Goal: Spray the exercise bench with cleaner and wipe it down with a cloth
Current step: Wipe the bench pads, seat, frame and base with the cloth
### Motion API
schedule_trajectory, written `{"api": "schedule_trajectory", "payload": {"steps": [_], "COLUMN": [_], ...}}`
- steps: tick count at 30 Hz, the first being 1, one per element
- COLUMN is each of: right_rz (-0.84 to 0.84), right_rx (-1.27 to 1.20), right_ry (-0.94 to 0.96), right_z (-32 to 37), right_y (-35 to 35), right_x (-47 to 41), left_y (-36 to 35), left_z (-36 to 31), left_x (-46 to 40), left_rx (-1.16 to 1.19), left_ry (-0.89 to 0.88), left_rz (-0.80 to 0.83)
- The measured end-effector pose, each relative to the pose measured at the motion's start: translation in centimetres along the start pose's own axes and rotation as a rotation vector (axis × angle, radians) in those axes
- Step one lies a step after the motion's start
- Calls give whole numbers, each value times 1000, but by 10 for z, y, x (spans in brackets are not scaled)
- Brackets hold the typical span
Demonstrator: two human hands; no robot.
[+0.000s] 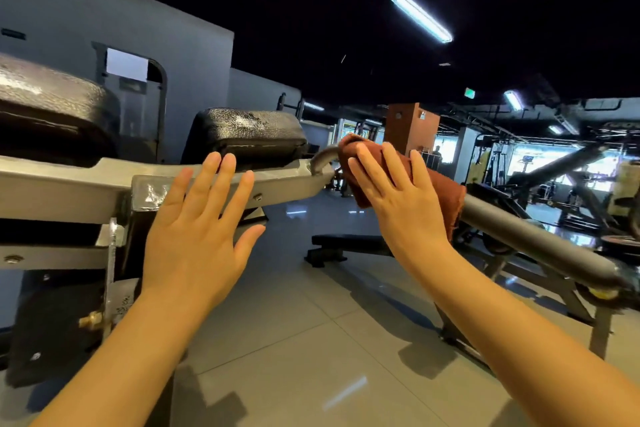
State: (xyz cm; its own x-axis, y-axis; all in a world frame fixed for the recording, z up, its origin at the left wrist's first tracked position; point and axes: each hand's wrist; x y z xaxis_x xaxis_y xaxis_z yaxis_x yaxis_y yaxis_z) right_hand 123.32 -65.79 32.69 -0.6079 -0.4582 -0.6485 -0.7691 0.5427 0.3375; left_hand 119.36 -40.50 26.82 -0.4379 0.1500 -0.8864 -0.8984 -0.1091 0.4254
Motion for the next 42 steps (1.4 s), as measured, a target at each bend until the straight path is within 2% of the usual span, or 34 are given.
{"api": "schedule_trajectory", "payload": {"steps": [4,7,14,19,23,26,31,34,38,39,42], "right_rz": [-153,-270,-182,-165,-113,-133,-344,-494,-493,-466,-402], "right_rx": [-150,-206,-322,-360,-432,-448,-395,-529,-808,-900,-1250], "right_ry": [-143,-161,-150,-134,-136,-151,-158,-176,-230,-228,-223], "right_z": [-33,-61,-80,-74,-61,-50,-44,-40,-32,-28,-12], "right_y": [-3,-3,-3,5,5,2,-7,-2,8,12,33], "right_x": [61,101,124,79,29,13,43,67,84,85,84], "left_y": [5,12,27,28,25,27,35,43,57,60,67], "left_z": [-5,-17,-100,-136,-144,-145,-159,-172,-171,-165,-136], "left_x": [0,4,17,2,-1,-9,-37,-42,-33,-30,-24], "left_rx": [54,132,419,527,649,933,1595,1836,1916,1900,1705], "left_ry": [27,67,-24,-29,-1,150,616,684,779,759,549], "left_rz": [-2,-27,-83,-84,17,139,330,419,277,221,65]}}
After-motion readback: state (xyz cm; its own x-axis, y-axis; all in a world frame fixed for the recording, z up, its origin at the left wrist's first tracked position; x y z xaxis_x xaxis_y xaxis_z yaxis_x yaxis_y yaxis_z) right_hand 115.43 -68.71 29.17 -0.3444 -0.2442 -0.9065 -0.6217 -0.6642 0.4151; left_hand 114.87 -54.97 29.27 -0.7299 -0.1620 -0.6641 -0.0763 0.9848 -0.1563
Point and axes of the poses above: each hand's wrist, its own x-axis away from the middle knuckle, its own y-axis out of the back of the hand, z = x × y, and after that the axes turned 2 degrees about -z, right-handed
